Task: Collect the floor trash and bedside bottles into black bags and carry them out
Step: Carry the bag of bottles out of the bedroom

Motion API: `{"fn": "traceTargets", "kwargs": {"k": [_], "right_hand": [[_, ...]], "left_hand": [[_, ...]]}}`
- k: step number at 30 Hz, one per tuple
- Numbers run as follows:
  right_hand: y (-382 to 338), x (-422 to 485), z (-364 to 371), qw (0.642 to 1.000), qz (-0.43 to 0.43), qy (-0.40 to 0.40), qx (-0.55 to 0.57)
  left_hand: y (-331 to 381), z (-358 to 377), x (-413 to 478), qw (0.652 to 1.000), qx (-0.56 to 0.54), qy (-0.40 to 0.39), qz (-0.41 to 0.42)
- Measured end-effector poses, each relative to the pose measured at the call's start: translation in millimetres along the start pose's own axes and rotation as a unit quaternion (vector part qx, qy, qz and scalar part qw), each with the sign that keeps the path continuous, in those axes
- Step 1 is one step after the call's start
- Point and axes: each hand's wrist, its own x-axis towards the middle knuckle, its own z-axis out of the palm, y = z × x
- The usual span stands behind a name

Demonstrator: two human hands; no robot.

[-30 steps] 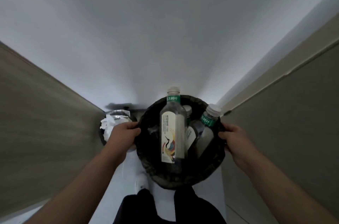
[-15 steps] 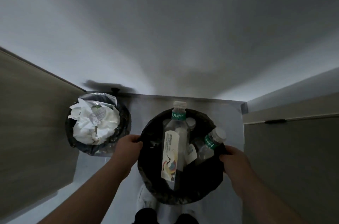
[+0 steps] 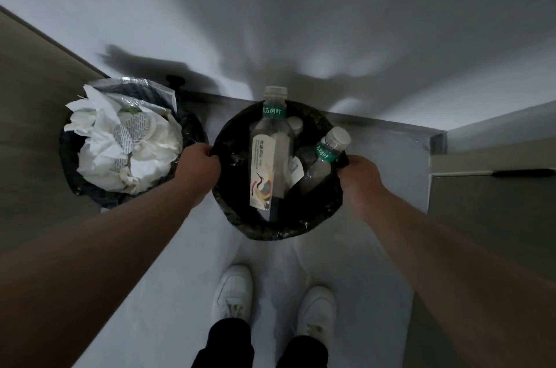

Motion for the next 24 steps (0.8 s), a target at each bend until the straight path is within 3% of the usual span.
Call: {"fn": "traceTargets", "kwargs": {"k": [6, 14, 20, 24], "right_hand": [[-3.3, 8.9, 2.7, 1.0, -0.009, -0.009, 0.017], [-2.9, 7.3, -0.2, 0.996, 0.025, -0.022, 0.089], [-15.5, -14.9, 0.1, 0.995, -0.051, 0.016, -0.087], [-42.5, -51.6, -15.3, 0.993, -0.085, 0.003, -0.081]], "left_hand": [[0.0, 0.3, 10.4, 0.999, -0.01, 0.014, 0.035], [-2.3, -0.1, 12.2, 0.992, -0.124, -0.013, -0.034], [3.0, -19.2, 4.5, 0.996, 0.055, -0.039, 0.066], [27.2, -45.2, -21.4, 0.989, 0.066, -0.074, 0.109]]}}
